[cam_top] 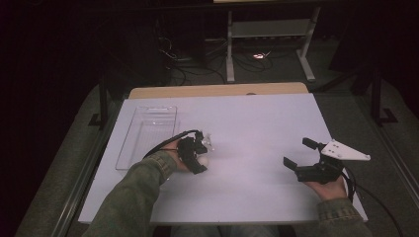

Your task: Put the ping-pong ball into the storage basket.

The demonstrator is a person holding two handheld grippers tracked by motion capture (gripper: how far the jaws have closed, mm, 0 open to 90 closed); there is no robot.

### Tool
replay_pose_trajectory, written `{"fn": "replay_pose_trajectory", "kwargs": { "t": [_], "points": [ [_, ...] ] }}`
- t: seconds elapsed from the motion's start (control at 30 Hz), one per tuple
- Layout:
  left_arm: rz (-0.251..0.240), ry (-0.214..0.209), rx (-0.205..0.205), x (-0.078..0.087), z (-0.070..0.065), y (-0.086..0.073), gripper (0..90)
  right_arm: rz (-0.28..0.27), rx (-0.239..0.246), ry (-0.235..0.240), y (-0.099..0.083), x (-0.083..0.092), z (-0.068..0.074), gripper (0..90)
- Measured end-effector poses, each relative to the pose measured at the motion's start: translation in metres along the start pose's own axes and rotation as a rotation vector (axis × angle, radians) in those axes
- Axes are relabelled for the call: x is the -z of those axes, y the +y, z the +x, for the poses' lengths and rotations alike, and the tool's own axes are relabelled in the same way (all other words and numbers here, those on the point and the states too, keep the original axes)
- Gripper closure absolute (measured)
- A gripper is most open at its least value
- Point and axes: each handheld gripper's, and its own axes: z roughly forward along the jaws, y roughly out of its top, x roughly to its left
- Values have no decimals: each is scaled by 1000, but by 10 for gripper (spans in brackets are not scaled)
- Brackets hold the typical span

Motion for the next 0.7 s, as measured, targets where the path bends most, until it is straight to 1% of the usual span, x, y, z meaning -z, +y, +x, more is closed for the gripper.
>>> {"fn": "replay_pose_trajectory", "kwargs": {
  "t": [0.1, 0.17, 0.2, 0.33, 0.43, 0.6, 0.7],
  "points": [
    [22, 8, -21, -1, 0, 0, 381, 0, 2, -1, 0, 0, 0, 0],
    [28, -5, -13, -3, 1, 0, 397, 0, 3, -1, 0, 0, 0, 0],
    [35, -10, -16, -4, 1, 0, 402, 1, 4, -2, 0, 0, 0, 0],
    [38, -8, -21, -4, 0, 0, 421, 0, 5, -3, 0, 1, 0, 0],
    [48, 7, -28, -5, 0, 0, 435, 0, 5, -3, 0, 1, 0, 0],
    [49, -4, -29, -5, 0, 1, 497, 0, 8, -4, 0, 1, 0, 0],
    [48, -6, -28, -5, 0, 1, 505, -1, 6, -5, 0, 1, 0, 0]
  ]
}}
